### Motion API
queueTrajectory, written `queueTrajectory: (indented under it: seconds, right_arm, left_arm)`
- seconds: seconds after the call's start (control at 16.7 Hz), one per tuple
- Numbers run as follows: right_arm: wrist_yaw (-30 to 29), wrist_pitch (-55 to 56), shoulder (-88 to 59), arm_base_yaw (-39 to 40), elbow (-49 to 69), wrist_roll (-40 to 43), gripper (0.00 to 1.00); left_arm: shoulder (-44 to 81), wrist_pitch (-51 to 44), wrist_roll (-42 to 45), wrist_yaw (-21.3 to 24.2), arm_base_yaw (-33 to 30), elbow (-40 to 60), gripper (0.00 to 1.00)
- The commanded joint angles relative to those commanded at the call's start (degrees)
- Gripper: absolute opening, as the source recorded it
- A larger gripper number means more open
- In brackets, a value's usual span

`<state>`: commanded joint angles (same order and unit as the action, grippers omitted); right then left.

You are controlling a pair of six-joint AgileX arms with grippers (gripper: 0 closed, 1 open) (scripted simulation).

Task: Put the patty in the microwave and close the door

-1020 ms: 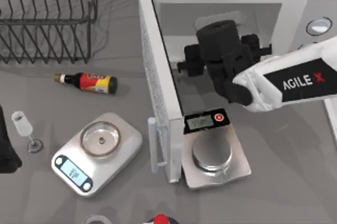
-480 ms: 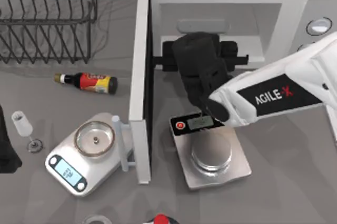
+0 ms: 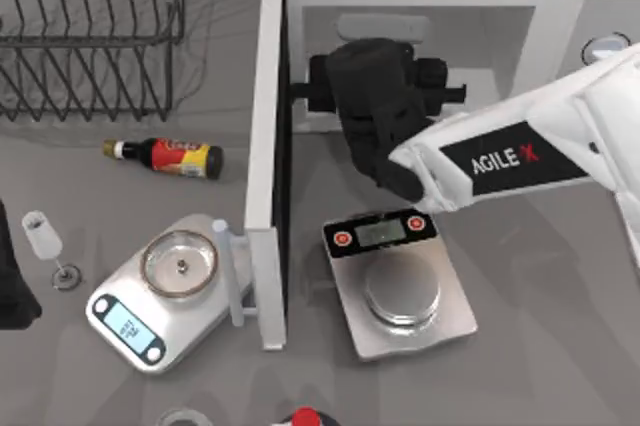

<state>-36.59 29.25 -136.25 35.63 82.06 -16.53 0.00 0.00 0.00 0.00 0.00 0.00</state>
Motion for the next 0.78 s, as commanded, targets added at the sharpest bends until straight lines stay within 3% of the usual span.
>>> queueTrajectory:
  seconds: [0.78]
  right_arm:
    - [7.2, -15.6, -18.6, -6.7, 37.0, 4.3, 0.0]
  left_arm:
    - [0.0, 0.0, 0.0, 0.0, 0.0, 0.0, 1.0]
